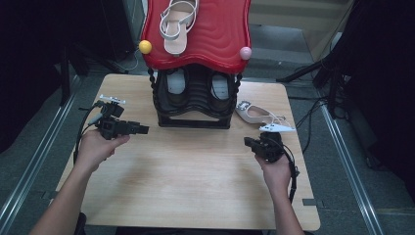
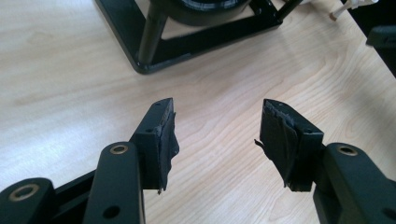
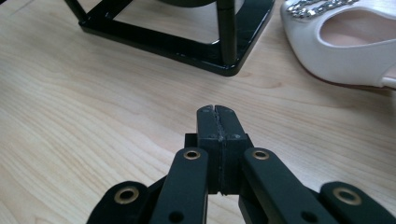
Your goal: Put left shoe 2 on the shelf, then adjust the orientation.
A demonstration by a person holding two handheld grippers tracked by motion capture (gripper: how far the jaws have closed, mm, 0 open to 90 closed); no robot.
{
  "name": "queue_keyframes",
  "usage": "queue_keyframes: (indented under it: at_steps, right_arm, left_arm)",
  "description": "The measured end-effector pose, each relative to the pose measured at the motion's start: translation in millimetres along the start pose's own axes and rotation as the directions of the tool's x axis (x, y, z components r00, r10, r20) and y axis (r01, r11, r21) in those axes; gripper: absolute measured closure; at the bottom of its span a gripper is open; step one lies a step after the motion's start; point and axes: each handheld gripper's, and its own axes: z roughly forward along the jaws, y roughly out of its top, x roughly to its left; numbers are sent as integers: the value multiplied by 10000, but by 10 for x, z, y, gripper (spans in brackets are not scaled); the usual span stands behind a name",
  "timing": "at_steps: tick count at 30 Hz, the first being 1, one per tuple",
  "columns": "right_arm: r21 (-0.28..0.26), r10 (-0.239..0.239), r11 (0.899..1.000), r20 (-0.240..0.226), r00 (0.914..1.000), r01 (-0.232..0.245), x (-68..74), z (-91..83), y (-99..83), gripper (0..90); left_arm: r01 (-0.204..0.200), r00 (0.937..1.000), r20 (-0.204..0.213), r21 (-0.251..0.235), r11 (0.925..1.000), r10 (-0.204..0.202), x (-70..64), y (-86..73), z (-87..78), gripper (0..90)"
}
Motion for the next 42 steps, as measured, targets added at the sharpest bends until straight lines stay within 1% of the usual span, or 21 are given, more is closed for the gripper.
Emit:
queue_keyframes:
  at_steps: [2,4,6,9,11,13,15,18,19,20,23,24,26,27,29,32,33,36,39,42]
  right_arm:
    - [-44,56,10000,35,10000,-56,-33,-6,13,900]
    - [-76,106,9999,148,9998,-105,-68,-18,20,900]
    - [-80,178,9998,179,9997,-176,-106,-27,19,900]
    - [-112,214,9997,268,9994,-211,-159,-52,32,900]
    - [-148,241,9996,293,9993,-237,-194,-68,39,900]
    - [-152,253,9996,383,9989,-247,-231,-76,37,900]
    - [-112,314,9995,495,9983,-309,-273,-81,34,900]
    - [-85,423,9991,615,9972,-419,-349,-90,32,900]
    - [-84,518,9986,647,9966,-514,-376,-99,33,900]
    - [-120,655,9978,606,9960,-649,-401,-104,33,900]
    - [-176,798,9967,764,9939,-786,-454,-129,46,900]
    - [-196,833,9964,818,9932,-820,-483,-142,58,900]
    - [-227,862,9962,941,9918,-844,-541,-163,86,900]
    - [-263,977,9951,897,9912,-957,-579,-175,103,900]
    - [-255,1076,9941,1018,9890,-1055,-646,-200,140,900]
    - [-337,1113,9936,1179,9868,-1080,-737,-241,199,900]
    - [-318,1115,9936,1194,9866,-1085,-768,-248,219,900]
    - [-262,1128,9936,1372,9841,-1102,-858,-245,274,900]
    - [-352,1126,9935,1496,9823,-1086,-933,-268,340,900]
    - [-506,1214,9921,1680,9783,-1144,-1008,-292,391,900]
  left_arm:
    - [-81,9997,-234,167,9998,85,-5,-42,28,455]
    - [-4,9999,-162,139,9999,6,-4,-83,44,455]
    - [-18,9998,-216,104,9999,21,-7,-121,63,455]
    - [35,10000,-85,131,9999,-34,1,-159,93,455]
    - [-41,9998,-193,102,9999,43,3,-178,111,456]
    - [-104,9996,-266,192,9998,109,7,-189,128,456]
    - [-102,9996,-256,226,9997,108,16,-206,145,456]
    - [-146,9993,-333,327,9994,157,15,-230,167,456]
    - [-80,9996,-262,327,9994,89,12,-241,171,456]
    - [-140,9996,-228,354,9993,148,11,-251,168,456]
    - [-149,9997,-196,326,9994,156,-1,-288,165,457]
    - [-142,9998,-164,353,9993,148,-5,-297,169,457]
    - [-248,9995,-183,409,9989,255,-19,-305,184,459]
    - [-284,9994,-184,394,9988,291,-23,-305,189,460]
    - [-348,9993,-123,379,9987,353,-35,-303,201,460]
    - [-490,9986,-153,445,9978,498,-39,-303,215,461]
    - [-448,9988,-164,444,9980,456,-39,-304,223,461]
    - [-487,9986,-202,497,9976,498,-35,-306,236,462]
    - [-519,9984,-204,499,9974,530,-29,-308,240,462]
    - [-509,9984,-203,539,9972,520,-22,-310,254,462]
